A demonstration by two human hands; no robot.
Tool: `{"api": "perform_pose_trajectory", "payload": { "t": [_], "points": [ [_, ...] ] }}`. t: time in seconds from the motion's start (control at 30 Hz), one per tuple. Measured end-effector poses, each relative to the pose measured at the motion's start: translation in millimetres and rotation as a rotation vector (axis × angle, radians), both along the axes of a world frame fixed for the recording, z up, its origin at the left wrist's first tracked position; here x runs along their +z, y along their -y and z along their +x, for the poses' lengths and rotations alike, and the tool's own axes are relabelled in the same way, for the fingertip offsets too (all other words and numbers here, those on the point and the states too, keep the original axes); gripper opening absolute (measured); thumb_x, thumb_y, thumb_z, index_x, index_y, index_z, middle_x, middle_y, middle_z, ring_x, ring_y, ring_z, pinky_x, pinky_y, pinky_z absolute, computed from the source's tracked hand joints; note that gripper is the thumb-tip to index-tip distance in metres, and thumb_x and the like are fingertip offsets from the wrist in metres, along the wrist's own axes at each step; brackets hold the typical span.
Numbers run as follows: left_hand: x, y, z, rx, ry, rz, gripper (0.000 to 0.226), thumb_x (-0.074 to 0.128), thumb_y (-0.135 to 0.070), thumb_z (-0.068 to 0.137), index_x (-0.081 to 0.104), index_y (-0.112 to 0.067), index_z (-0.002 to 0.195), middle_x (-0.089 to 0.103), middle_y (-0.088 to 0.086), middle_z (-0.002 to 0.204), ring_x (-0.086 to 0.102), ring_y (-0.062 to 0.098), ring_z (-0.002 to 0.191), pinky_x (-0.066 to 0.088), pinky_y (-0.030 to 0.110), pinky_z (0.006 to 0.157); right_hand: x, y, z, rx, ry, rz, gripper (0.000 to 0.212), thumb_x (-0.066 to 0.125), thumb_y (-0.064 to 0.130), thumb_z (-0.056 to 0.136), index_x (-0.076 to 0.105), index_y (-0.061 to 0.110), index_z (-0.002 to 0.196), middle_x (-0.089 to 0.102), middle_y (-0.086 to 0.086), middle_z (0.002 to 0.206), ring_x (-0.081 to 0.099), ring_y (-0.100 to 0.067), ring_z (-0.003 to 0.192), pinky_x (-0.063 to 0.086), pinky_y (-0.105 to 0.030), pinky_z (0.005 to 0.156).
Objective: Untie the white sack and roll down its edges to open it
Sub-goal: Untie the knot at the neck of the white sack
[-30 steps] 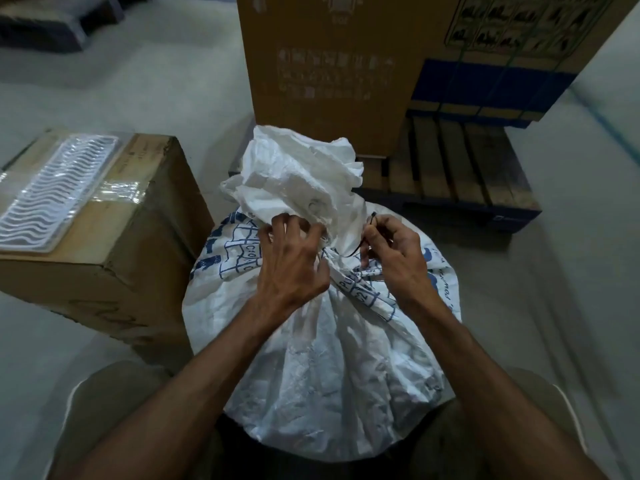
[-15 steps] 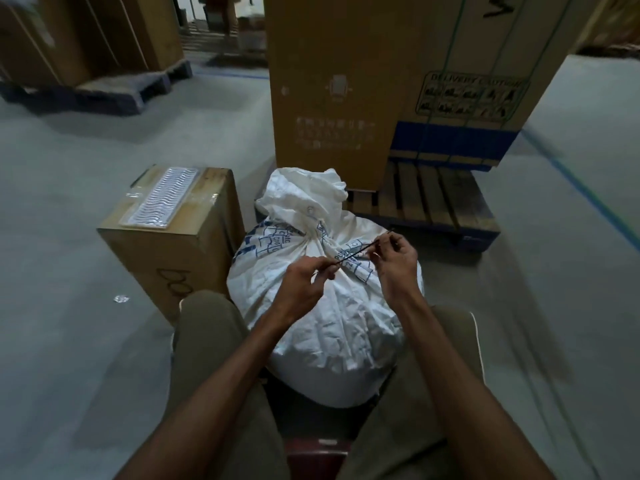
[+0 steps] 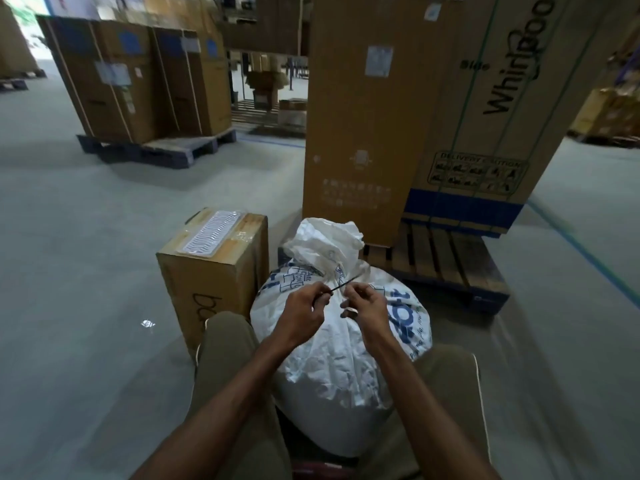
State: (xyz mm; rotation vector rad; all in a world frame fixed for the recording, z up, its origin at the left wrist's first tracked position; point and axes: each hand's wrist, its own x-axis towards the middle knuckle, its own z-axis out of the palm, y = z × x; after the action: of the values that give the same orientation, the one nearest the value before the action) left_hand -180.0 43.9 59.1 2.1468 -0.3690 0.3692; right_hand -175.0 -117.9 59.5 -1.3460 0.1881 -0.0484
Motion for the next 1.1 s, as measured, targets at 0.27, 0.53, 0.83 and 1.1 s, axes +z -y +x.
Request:
{"api": "perform_pose_trajectory", "payload": {
  "t": [0.27,0.53,0.83,1.1],
  "points": [
    [-6.8,-35.1,46.4,0.071,0.023,0.016,0.016,0.064,-0.017,0.098,0.076,-0.012,0.107,0.07,0.004,0.094,0.063,0.013,0.081,0.051,0.02,0.074,8.5,-40.8,62.3,0.051,-0.016,0.074,0.013,0.071,0.013,0.095,0.069,0.004,0.104,0.064,-0.008,0.079,0.063,-0.019,0.068,0.052,-0.032,0.059],
    [-26.3,-111.9,129.7,0.332,0.025,0.114,0.02,0.062,-0.023,0.1,0.076,-0.014,0.111,0.052,0.005,0.093,0.048,0.017,0.088,0.048,0.035,0.075,3.6,-121.0,157.6,0.171,0.145,-0.378,0.018,0.068,0.005,0.095,0.074,0.017,0.107,0.075,-0.001,0.099,0.073,-0.015,0.085,0.063,-0.032,0.072],
    [-49.0,-226.3,228.1,0.618,-0.019,0.253,0.019,0.068,-0.013,0.095,0.076,-0.006,0.11,0.066,0.017,0.099,0.058,0.032,0.099,0.054,0.048,0.081,-58.8,-231.5,269.9,0.415,0.336,-0.705,0.025,0.065,0.007,0.095,0.073,0.02,0.115,0.066,0.003,0.119,0.065,-0.006,0.1,0.059,-0.033,0.091],
    [-61.0,-256.6,273.5,0.678,-0.089,0.363,0.015,0.063,-0.016,0.098,0.072,-0.01,0.107,0.066,0.013,0.098,0.056,0.03,0.097,0.052,0.047,0.08,-94.8,-260.6,297.6,0.512,0.582,-1.16,0.041,0.058,0.035,0.098,0.057,0.016,0.135,0.052,-0.006,0.139,0.048,-0.023,0.129,0.046,-0.045,0.104]
  ]
}}
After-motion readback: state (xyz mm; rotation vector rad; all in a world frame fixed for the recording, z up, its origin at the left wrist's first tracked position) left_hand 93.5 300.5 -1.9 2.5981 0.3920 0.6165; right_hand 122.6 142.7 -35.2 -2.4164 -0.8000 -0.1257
